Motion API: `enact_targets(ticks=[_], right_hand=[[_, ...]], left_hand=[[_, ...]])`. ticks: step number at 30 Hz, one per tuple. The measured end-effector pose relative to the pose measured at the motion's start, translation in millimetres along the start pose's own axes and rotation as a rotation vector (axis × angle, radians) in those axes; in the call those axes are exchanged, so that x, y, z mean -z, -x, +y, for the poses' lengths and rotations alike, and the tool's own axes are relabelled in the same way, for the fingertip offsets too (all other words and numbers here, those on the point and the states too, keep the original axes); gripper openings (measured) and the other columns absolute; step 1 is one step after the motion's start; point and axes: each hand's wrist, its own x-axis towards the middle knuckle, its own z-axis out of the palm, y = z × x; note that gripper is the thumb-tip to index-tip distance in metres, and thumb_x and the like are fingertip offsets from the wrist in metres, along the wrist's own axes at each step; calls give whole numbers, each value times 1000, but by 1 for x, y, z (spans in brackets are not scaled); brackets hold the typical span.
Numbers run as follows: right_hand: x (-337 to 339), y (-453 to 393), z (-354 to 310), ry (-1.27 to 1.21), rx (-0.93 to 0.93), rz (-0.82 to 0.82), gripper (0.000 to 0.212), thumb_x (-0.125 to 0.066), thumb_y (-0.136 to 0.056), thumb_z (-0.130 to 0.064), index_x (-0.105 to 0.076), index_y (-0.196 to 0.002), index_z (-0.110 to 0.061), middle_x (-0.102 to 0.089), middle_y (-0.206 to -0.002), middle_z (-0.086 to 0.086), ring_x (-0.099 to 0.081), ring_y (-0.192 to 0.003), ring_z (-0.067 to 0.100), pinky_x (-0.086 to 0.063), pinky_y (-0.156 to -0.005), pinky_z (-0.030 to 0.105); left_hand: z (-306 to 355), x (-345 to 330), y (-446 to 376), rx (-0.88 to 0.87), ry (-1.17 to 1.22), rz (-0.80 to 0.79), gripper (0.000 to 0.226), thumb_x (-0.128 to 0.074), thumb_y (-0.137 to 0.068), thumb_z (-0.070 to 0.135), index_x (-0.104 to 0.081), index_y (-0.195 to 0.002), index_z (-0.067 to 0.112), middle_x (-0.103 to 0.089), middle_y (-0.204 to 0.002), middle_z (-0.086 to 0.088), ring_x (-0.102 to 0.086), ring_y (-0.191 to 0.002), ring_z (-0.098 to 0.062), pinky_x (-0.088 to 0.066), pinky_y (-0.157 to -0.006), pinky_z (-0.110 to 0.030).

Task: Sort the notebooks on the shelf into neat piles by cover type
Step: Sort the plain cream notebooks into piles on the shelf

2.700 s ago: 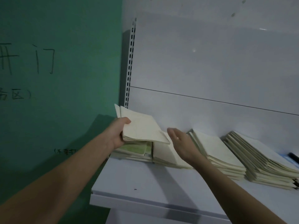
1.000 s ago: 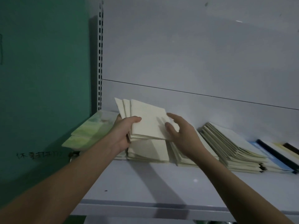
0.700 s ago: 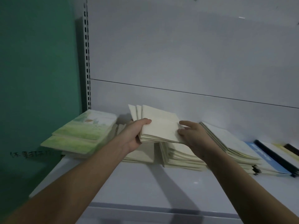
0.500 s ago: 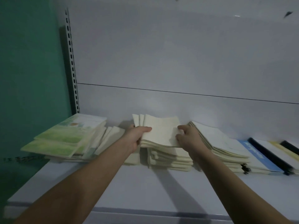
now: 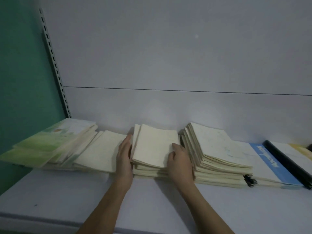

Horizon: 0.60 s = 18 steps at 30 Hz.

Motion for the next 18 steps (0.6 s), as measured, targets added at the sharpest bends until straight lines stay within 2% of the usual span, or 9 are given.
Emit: enact_targets(ticks=[2,3,5,7,9,11,13,15,18], right_hand=[[0,7,3,-150,-14,56,37,-42,-99,-13,-52,-134,-7,-53,-132,6,-48,-120,19,-31,-92,18],[-1,9,4,-176,-26,43,38,-44,-99,-19,-50,-136,-9,-50,-137,4,-44,-126,17,-28,-97,16],[-2,11,5,-137,-13,12,44,-48,-97,-29,-48,-139,-14,-44,-145,2,-37,-135,16,-25,-105,20],[-7,8,6,-75,13,-2,48,-48,-95,-35,-48,-138,-15,-42,-147,4,-36,-136,20,-27,-109,27],[-11,4,8,-23,42,-14,52,-40,-90,-42,-51,-132,-14,-49,-139,5,-43,-129,25,-38,-106,36],[-11,1,9,-14,44,-27,51,-38,-87,-44,-51,-125,-14,-54,-131,5,-47,-123,28,-43,-98,42],[-9,0,10,-24,46,-50,51,-41,-88,-44,-48,-131,-18,-49,-139,2,-42,-129,27,-39,-101,41],[-6,2,10,-29,51,-64,61,-41,-86,-49,-40,-142,-23,-38,-150,0,-34,-136,23,-34,-108,39],[-5,4,11,-45,67,-31,63,-43,-88,-47,-35,-146,-23,-33,-153,2,-34,-137,21,-34,-109,36]], left_hand=[[0,-4,9,-77,3,-46,36,-47,-97,38,-65,-123,21,-68,-122,-4,-62,-115,-17,-49,-94,-31],[-3,-2,11,-144,-76,-45,40,-46,-95,42,-63,-124,22,-65,-128,-2,-58,-122,-16,-46,-99,-29],[-8,2,14,-284,-288,-64,50,-46,-86,53,-57,-128,29,-51,-143,3,-42,-136,-8,-34,-109,-21],[-15,5,10,-342,-418,-97,54,-49,-80,56,-51,-129,34,-44,-148,9,-36,-137,1,-31,-107,-11],[-17,6,4,-369,-472,-90,58,-52,-77,56,-50,-130,32,-46,-144,12,-39,-132,8,-32,-101,-4],[-17,8,3,-402,-528,-85,58,-51,-77,58,-51,-129,32,-49,-142,12,-40,-131,10,-31,-100,-3],[-19,12,0,-416,-570,-76,58,-49,-79,61,-52,-129,32,-51,-141,10,-42,-131,5,-33,-102,-6],[-19,13,-1,-410,-585,-93,59,-49,-79,61,-53,-130,30,-52,-141,8,-44,-131,1,-34,-102,-8],[-21,9,-4,-364,-567,-117,63,-50,-77,61,-52,-132,29,-53,-139,10,-46,-128,3,-35,-99,-5]])
